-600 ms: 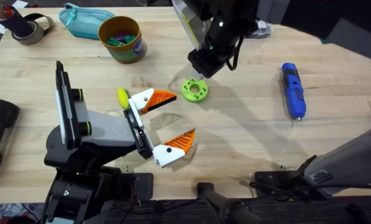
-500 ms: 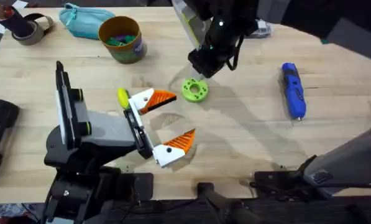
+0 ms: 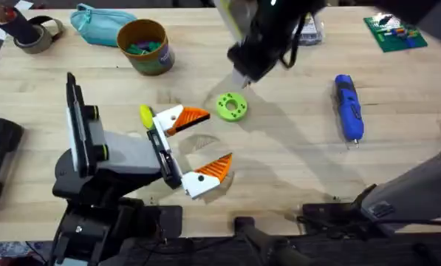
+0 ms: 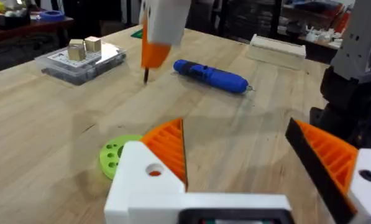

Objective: Pick up the gripper from the table and insert it into the empty holder that is missing its gripper. Then pick up a screw, insert it into the mounting hole, and use the screwdriver to tighten it. Finally, clean up the table by picking up the vegetable and placing it into the bucket.

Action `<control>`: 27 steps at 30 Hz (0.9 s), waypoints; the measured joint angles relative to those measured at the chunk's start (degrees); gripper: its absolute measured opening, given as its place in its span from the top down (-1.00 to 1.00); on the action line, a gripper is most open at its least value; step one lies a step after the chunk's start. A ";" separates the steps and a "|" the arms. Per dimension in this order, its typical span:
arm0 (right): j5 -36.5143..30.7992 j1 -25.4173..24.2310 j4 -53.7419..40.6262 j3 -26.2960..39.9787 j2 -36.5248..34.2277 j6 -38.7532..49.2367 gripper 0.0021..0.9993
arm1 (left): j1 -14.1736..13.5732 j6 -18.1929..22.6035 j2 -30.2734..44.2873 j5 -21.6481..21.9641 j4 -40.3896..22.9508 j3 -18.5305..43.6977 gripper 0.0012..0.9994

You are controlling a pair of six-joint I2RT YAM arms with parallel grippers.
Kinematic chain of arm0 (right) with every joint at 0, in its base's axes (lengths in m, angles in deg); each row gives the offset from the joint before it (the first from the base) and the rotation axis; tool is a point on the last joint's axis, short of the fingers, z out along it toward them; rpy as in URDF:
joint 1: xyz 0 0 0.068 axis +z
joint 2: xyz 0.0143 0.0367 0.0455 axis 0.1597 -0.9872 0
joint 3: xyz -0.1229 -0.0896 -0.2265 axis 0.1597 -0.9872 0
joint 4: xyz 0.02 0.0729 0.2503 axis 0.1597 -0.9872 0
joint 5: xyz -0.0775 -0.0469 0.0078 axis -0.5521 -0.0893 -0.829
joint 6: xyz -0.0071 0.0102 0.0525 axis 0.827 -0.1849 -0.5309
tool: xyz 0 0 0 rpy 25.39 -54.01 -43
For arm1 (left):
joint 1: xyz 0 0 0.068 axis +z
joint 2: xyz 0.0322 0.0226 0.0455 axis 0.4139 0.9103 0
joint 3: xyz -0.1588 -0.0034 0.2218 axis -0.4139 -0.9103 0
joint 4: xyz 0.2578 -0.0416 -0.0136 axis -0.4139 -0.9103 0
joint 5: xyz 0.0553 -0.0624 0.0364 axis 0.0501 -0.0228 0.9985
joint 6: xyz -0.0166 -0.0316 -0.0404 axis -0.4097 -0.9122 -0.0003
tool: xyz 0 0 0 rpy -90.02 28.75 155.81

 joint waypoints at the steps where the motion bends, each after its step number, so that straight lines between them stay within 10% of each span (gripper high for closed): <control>1: -0.30 0.00 -1.55 2.38 -0.01 0.42 0.98 | 0.00 0.00 0.00 0.00 0.00 0.00 -0.97; 18: -2.88 1.05 -17.89 34.19 -1.64 5.56 0.98 | 0.00 0.00 0.00 -0.04 0.00 0.00 -0.97; 27: -2.83 8.24 -17.62 36.50 -8.59 7.72 0.98 | 0.00 0.00 0.00 -0.05 0.00 0.00 -0.97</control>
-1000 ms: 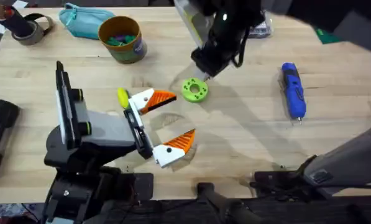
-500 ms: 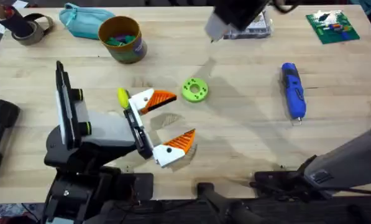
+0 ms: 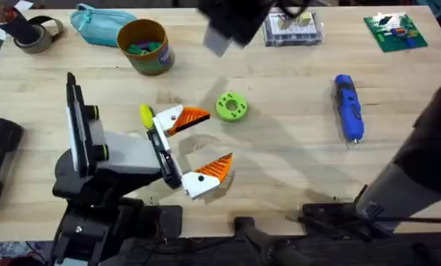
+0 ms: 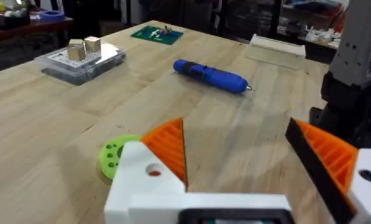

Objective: Pick up the gripper from the table and insert it into the empty holder that is missing its gripper. Then pick up a screw, insert it into the mounting hole, and use the screwdriver to tighten it. Finally, clean up the table by picking up the vegetable and placing it into the bucket.

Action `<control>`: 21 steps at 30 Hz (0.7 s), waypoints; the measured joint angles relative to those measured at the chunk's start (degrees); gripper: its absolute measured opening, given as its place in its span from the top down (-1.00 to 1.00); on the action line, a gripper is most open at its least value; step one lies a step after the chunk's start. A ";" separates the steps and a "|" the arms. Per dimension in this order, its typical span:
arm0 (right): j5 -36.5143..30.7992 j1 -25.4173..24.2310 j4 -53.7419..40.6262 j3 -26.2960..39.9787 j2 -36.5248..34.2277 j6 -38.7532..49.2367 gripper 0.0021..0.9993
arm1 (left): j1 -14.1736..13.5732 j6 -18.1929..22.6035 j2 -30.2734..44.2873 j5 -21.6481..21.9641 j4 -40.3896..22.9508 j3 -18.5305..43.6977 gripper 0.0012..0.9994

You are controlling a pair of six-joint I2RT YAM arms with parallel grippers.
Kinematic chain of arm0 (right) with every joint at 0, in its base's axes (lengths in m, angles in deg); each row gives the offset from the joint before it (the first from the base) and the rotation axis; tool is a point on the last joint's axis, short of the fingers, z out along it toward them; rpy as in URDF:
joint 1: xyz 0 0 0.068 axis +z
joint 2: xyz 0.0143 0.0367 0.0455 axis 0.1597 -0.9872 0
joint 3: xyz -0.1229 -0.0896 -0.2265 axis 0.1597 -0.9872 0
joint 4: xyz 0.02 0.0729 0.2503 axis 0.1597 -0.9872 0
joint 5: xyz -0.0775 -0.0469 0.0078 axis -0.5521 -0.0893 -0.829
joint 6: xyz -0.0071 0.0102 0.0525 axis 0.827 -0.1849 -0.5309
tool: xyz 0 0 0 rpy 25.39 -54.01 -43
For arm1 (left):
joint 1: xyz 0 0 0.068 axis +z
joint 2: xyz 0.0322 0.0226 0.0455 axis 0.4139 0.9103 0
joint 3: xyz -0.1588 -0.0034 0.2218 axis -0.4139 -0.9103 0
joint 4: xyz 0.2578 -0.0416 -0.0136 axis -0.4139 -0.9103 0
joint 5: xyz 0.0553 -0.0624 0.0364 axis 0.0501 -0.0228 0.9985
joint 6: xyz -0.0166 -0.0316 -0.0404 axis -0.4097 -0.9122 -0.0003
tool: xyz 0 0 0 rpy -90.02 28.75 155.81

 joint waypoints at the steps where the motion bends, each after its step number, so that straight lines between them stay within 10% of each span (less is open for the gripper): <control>1: 0.03 0.67 0.02 0.00 -0.52 0.39 0.98 | 0.00 0.00 -0.01 -0.02 0.00 0.00 -0.97; 21: 0.03 9.73 0.09 0.00 -2.50 3.97 0.98 | 0.00 0.00 0.00 -0.01 0.00 0.00 -0.97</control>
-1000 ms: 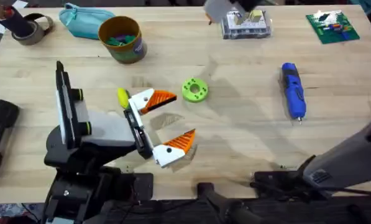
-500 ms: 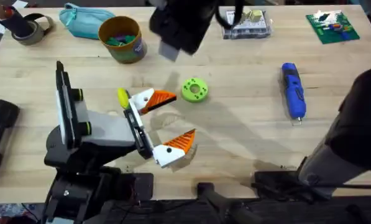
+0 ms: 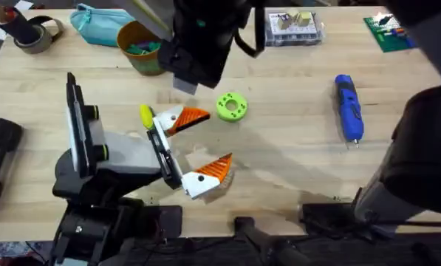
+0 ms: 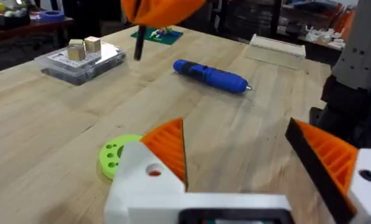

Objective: Pick up the gripper from the table and insert it into the empty holder that is missing its gripper. Then pick up a screw, insert it into the mounting hole, and use the screwdriver to tighten it. Finally, clean up the table by picking up the vegetable and placing it into the bucket.

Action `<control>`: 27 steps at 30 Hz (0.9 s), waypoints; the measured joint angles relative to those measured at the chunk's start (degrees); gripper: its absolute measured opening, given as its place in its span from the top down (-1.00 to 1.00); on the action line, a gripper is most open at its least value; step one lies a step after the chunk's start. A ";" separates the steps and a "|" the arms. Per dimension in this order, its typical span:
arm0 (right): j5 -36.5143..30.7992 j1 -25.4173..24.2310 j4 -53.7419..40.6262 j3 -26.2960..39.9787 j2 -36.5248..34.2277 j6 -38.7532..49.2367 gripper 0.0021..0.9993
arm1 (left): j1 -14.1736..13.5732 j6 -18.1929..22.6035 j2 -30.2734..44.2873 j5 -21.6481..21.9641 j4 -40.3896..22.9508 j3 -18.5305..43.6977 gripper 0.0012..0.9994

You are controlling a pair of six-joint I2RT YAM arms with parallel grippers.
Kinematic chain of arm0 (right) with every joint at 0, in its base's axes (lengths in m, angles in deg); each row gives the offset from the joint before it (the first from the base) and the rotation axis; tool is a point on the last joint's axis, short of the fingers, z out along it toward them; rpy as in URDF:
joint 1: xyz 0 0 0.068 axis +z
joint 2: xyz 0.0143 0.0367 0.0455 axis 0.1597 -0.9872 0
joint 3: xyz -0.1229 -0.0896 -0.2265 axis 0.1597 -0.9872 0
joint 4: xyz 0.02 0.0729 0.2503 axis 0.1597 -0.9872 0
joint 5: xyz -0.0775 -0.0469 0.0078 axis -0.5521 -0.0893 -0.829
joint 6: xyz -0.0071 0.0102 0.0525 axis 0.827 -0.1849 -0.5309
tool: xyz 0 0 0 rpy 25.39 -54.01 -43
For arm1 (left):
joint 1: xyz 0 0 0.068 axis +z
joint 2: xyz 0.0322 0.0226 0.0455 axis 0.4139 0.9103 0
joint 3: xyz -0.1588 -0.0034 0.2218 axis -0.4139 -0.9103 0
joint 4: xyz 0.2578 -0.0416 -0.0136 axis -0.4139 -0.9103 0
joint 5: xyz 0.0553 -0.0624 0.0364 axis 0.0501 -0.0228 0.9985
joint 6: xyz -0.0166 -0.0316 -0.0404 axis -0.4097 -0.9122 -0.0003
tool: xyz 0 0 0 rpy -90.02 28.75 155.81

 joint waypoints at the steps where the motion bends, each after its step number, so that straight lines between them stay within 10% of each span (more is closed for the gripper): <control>1: 0.00 0.05 0.02 0.00 -0.19 0.00 0.98 | 0.00 0.00 0.00 0.02 0.00 0.00 -0.97; 27: 0.00 4.76 0.80 0.00 -2.79 1.07 0.98 | 0.00 0.00 0.00 0.00 -0.02 0.00 -0.97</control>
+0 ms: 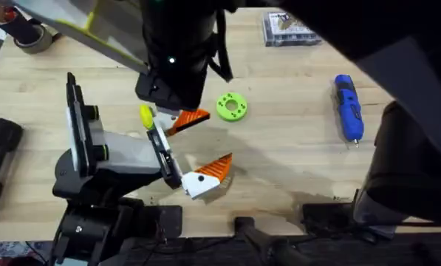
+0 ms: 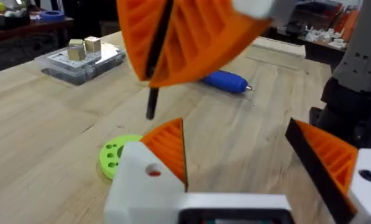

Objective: Pick up the gripper from the table and insert it into the empty holder that is missing its gripper. Then pick up a screw, insert it into the mounting hole, and use the screwdriver to tighten it. Finally, clean up the table by picking up the vegetable and placing it into the bucket.

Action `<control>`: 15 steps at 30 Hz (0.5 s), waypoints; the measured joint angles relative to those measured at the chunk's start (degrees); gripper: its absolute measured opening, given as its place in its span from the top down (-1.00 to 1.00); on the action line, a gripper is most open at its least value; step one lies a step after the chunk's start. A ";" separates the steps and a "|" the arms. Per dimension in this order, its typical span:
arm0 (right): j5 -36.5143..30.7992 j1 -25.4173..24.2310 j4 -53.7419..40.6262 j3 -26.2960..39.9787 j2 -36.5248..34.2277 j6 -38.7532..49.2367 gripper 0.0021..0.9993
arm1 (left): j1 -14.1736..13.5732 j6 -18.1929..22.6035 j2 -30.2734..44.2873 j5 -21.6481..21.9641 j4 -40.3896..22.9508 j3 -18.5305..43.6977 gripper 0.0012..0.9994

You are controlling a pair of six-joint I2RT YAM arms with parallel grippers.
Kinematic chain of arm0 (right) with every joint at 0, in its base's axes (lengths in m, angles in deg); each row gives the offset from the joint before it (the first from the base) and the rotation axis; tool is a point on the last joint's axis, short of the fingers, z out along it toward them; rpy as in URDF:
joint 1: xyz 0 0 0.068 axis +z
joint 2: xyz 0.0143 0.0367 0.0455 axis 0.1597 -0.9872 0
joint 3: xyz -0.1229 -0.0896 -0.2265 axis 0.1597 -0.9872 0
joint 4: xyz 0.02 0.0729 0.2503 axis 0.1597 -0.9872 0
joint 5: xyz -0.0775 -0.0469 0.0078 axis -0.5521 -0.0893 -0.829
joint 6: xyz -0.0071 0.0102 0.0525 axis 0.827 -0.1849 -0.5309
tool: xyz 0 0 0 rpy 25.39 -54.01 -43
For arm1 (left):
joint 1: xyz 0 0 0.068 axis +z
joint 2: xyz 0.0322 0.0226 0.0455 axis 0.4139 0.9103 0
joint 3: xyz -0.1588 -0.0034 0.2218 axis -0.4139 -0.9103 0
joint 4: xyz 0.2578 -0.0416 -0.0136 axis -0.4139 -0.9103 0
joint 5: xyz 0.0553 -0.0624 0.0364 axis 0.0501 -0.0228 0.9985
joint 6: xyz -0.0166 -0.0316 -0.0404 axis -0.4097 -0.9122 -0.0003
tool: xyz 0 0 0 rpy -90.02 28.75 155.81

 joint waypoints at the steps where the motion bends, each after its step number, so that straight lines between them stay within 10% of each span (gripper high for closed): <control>1: 0.02 0.02 0.00 0.00 -0.19 0.02 0.98 | 0.00 0.00 0.00 0.00 0.02 0.00 -0.97; 15: 0.02 0.79 0.04 0.00 -1.03 0.22 0.98 | 0.00 0.00 -0.02 0.00 0.02 0.00 -0.97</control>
